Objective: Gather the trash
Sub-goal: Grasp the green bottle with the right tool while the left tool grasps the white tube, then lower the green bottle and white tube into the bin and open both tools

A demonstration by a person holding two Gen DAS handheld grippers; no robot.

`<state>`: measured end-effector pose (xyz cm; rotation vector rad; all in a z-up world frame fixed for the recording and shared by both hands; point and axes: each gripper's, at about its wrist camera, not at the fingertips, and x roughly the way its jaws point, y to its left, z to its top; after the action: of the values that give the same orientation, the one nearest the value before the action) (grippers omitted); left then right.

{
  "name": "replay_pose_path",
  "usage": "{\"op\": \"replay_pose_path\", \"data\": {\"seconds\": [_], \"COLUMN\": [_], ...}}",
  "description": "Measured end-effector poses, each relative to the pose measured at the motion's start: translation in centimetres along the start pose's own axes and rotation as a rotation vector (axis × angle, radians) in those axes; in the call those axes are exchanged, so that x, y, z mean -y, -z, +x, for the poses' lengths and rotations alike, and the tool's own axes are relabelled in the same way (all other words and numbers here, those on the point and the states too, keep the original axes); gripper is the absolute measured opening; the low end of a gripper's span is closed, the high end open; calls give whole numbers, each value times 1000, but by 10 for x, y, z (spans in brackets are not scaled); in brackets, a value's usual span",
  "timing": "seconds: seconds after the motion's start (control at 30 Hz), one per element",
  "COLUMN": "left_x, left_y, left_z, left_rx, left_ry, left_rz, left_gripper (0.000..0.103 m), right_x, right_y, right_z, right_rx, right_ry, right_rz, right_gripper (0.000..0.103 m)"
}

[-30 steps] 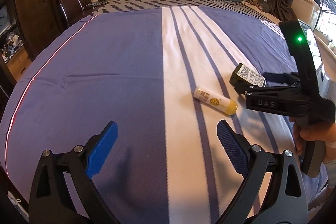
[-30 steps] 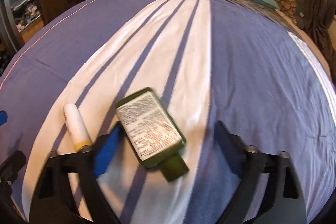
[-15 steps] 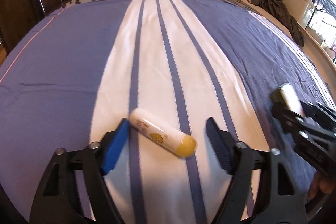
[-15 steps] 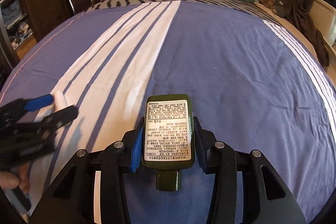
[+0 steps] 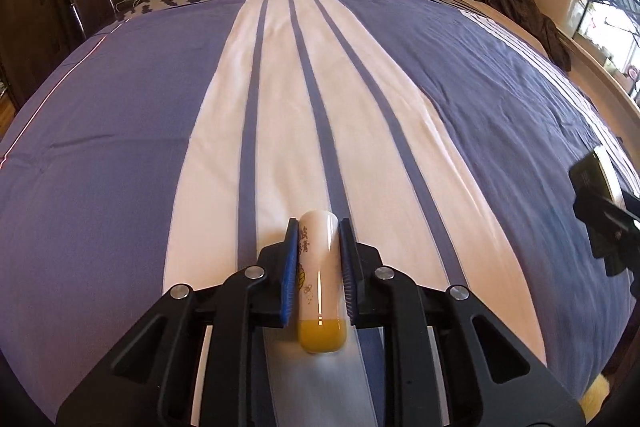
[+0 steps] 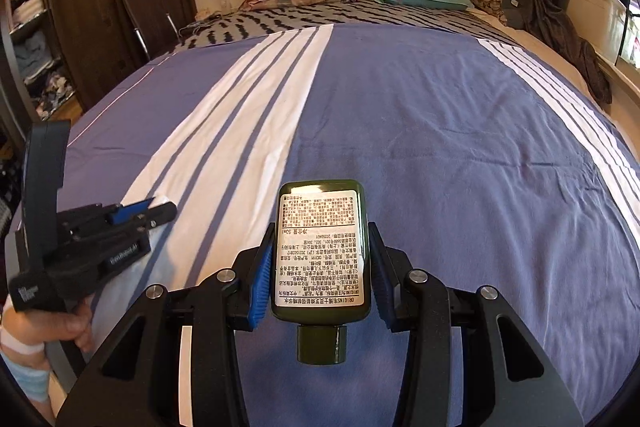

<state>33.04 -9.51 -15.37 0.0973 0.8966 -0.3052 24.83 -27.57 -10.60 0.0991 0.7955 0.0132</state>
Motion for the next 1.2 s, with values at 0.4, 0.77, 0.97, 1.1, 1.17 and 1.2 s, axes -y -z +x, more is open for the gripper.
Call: {"op": "replay_pose_path", "data": {"seconds": [0.4, 0.77, 0.97, 1.1, 1.17, 1.2], "left_x": [13, 17, 28, 30, 29, 29], "left_y": [70, 130, 173, 197, 207, 213], "left_z": [-121, -200, -214, -214, -210, -206], "left_rx": [133, 233, 217, 188, 170, 157], "left_ry": [48, 67, 75, 78, 78, 78], "left_rz": [-15, -6, 18, 28, 28, 29], "left_gripper": [18, 18, 18, 18, 18, 18], "right_x": [-25, -41, -45, -49, -49, -49], "right_y": [52, 109, 147, 169, 180, 186], "right_z": [-60, -136, -159, -161, -160, -159], "right_rx": [22, 103, 106, 75, 52, 43], "right_ry": [10, 24, 37, 49, 46, 45], "right_rz": [-7, -3, -4, -17, -21, -23], "right_gripper": [43, 43, 43, 43, 43, 43]}}
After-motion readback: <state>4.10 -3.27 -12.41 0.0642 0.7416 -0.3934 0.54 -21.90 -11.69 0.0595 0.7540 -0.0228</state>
